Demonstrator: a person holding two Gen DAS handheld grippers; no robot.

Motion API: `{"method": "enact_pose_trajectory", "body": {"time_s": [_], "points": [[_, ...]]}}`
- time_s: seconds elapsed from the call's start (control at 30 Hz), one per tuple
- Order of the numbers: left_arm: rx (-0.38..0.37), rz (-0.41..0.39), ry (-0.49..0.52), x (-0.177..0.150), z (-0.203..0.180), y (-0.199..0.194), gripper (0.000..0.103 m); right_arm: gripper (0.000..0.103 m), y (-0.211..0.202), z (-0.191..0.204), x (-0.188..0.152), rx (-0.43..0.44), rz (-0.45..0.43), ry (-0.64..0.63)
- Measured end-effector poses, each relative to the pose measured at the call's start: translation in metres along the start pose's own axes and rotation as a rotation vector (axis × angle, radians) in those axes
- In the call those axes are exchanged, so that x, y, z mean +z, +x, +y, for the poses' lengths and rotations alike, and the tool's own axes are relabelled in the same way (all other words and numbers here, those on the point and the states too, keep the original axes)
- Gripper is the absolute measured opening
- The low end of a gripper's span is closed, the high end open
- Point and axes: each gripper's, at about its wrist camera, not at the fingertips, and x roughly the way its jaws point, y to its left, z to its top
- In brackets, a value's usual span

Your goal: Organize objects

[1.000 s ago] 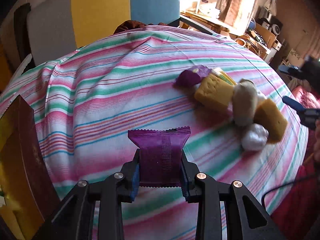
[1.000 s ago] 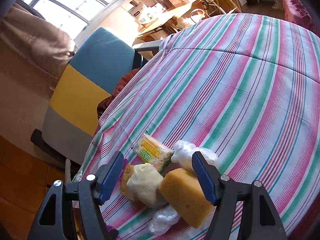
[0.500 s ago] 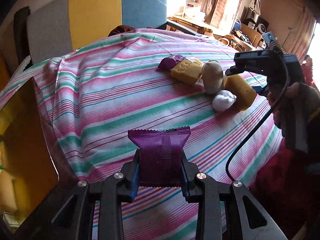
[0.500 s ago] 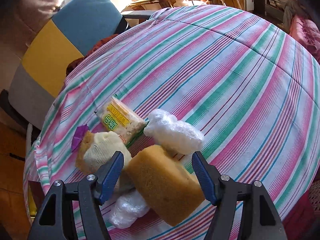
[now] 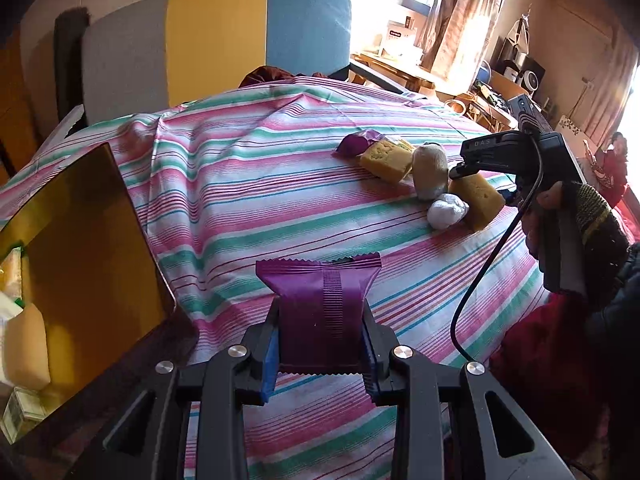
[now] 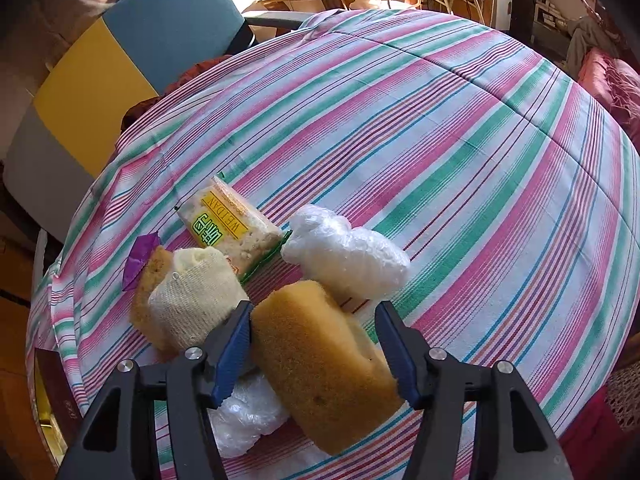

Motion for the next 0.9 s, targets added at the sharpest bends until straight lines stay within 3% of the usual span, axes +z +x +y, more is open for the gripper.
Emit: {"method": "enact_pose_trajectory", "body": {"time_s": [0.1, 0.17, 0.23, 0.33, 0.43, 0.5, 0.63, 0.77, 0.9], "points": [[-0.007, -0.007, -0.013, -0.002, 0.001, -0.005, 0.033, 0.064, -0.020, -0.004, 0.002, 0.008, -0.107, 0.034], [-0.014, -0.013, -0.009, -0.003, -0.001, -0.007, 0.033, 0.064, -0.045, -0.003, 0.000, 0.078, -0.220, 0.024], [-0.021, -0.018, -0.005, -0.004, -0.002, -0.010, 0.033, 0.064, -0.058, 0.010, -0.005, 0.170, -0.256, -0.052], [-0.019, -0.026, -0.008, -0.003, 0.000, -0.015, 0.033, 0.056, -0.041, 0.045, -0.011, 0.242, -0.171, -0.179], [-0.015, -0.040, -0.020, -0.003, 0.004, -0.021, 0.033, 0.054, -0.012, 0.066, -0.018, 0.158, -0.044, -0.256], [-0.012, -0.047, -0.030, -0.002, 0.007, -0.025, 0.033, 0.054, -0.003, 0.056, -0.026, 0.111, 0.022, -0.255], [-0.007, -0.057, -0.041, -0.003, 0.012, -0.030, 0.033, 0.054, 0.000, 0.048, -0.030, 0.088, 0.051, -0.250], [-0.006, -0.063, -0.056, -0.003, 0.016, -0.033, 0.033, 0.058, 0.000, 0.058, -0.038, 0.032, 0.063, -0.327], [-0.001, -0.082, -0.067, -0.001, 0.023, -0.040, 0.034, 0.061, -0.009, 0.067, -0.042, 0.042, 0.108, -0.382]]}}
